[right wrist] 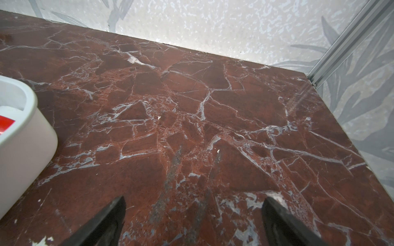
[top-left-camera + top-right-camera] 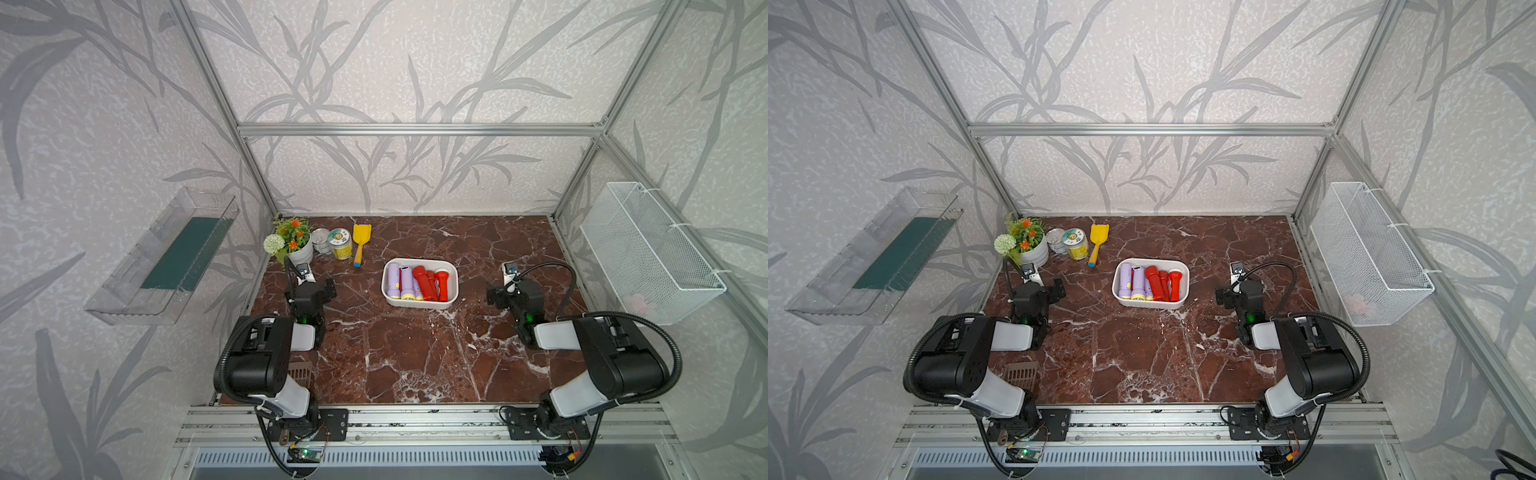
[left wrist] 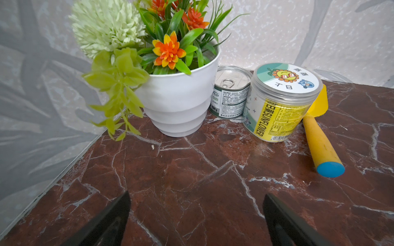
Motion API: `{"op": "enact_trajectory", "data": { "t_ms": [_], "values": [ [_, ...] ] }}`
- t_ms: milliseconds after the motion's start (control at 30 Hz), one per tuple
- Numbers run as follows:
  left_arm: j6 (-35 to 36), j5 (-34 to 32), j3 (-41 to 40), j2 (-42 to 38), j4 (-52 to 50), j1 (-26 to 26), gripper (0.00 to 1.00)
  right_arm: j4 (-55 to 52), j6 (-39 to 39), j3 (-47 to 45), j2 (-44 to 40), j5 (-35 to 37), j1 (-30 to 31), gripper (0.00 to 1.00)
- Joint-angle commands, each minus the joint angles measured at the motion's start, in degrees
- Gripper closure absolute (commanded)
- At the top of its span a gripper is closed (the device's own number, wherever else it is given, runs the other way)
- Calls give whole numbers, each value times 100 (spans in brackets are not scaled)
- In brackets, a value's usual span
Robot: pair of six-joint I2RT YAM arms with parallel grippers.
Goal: Put the flashlights into the storage boxes
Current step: Reset both arms
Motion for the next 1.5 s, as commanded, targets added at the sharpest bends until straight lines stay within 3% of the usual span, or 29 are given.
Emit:
{"op": "enact_trajectory", "data": {
  "t_ms": [0, 1467],
  "values": [
    [18, 27, 0, -6, 158, 19, 1, 56, 18, 79, -103, -3, -18, 1],
    [23, 23, -1, -4, 155, 18, 1, -6, 25, 103, -104, -88, -62, 1]
  ]
}}
